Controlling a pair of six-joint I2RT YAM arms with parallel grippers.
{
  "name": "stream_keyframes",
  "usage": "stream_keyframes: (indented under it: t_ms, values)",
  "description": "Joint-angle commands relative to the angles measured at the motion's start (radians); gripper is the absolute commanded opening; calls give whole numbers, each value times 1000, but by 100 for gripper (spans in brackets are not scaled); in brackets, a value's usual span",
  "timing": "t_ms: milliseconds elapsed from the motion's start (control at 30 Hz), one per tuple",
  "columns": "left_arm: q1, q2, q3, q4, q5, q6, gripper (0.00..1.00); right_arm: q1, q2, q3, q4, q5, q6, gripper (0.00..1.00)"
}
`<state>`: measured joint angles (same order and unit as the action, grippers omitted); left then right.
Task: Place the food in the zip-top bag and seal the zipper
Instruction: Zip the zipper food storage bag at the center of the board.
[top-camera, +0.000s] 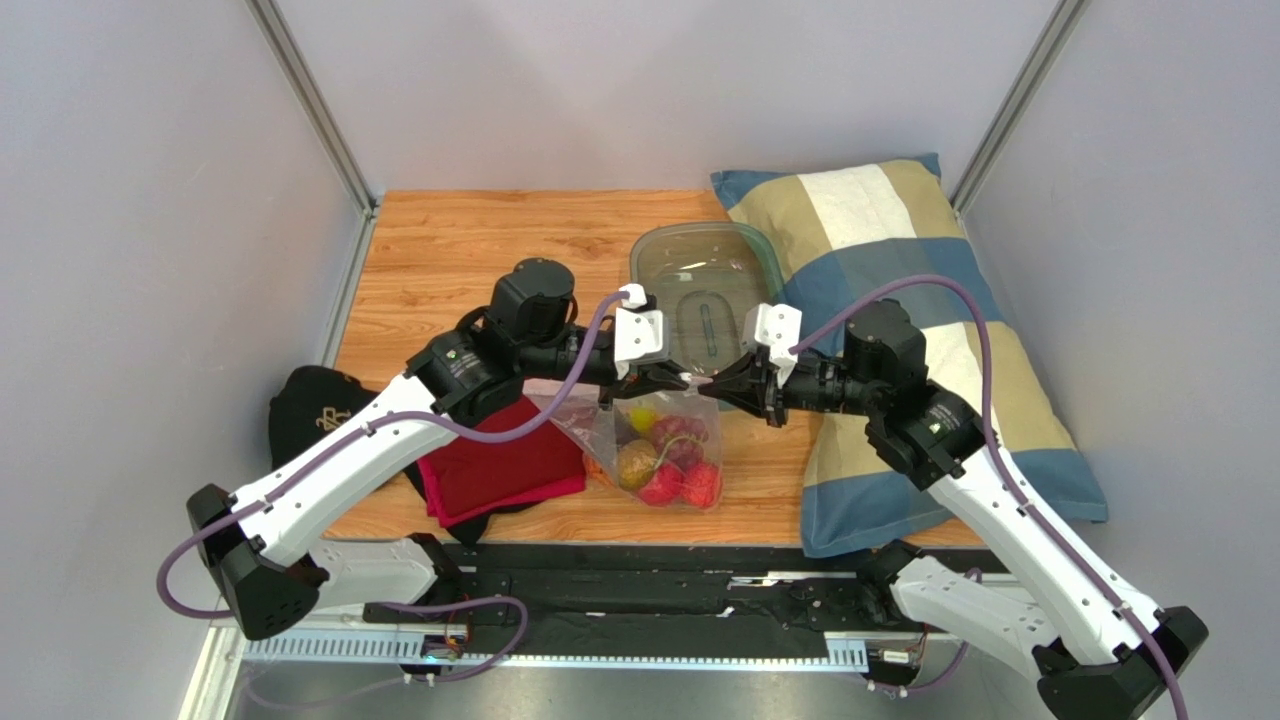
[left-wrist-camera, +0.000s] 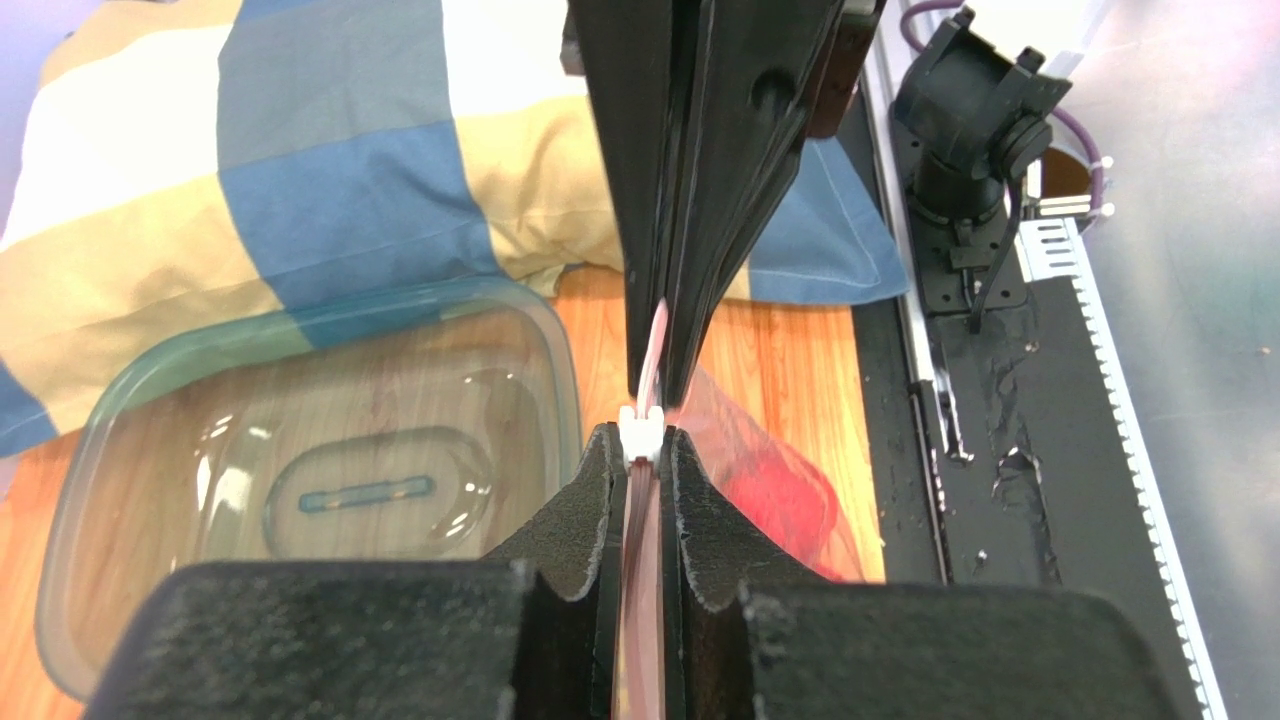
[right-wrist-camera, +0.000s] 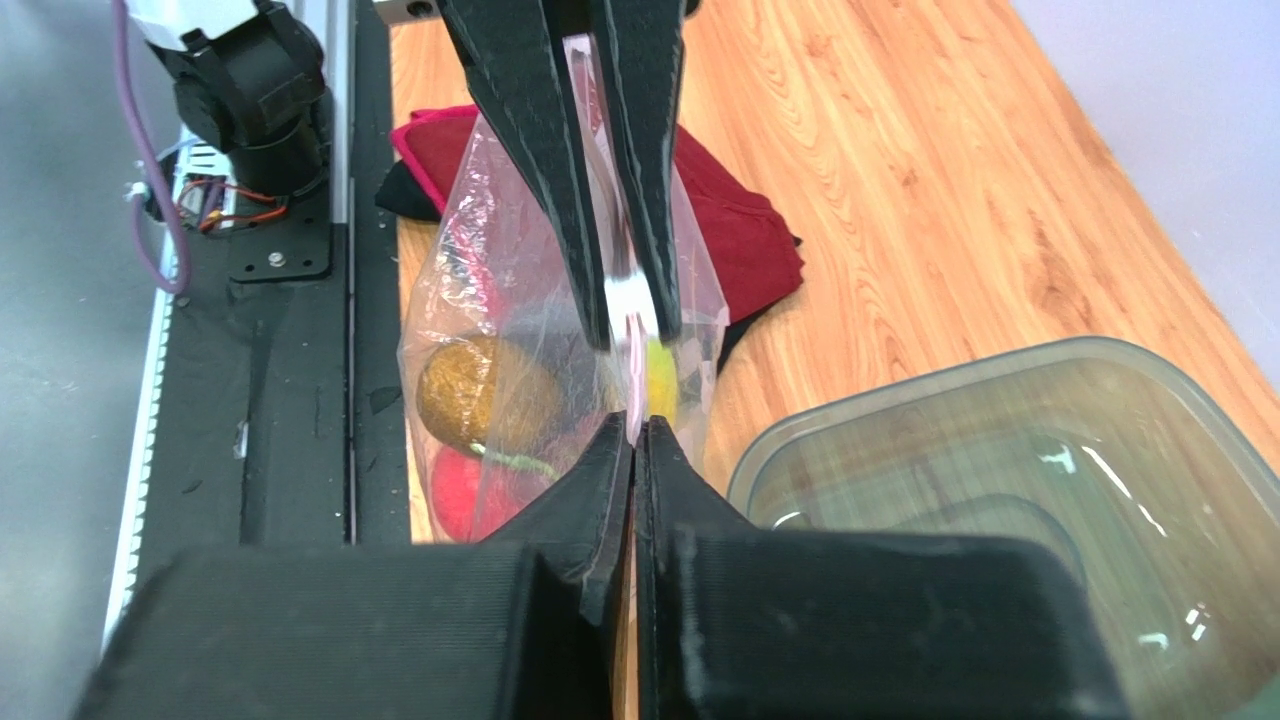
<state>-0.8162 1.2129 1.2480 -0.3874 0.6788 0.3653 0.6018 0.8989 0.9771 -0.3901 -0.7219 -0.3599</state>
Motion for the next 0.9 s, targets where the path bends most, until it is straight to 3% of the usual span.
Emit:
stream_keyframes:
  t_ms: [0,567,867]
  values:
    - [35,-55,-12,-96,-33,61,1,-14,-45,-9,30,52,1,0]
    - [183,-291,-122,-316,-159,173,1,-83,-101,-32,37,210,61,0]
    - [362,-391,-148,-468,-199,325,0,-97,-155,-55,13,283,56,0]
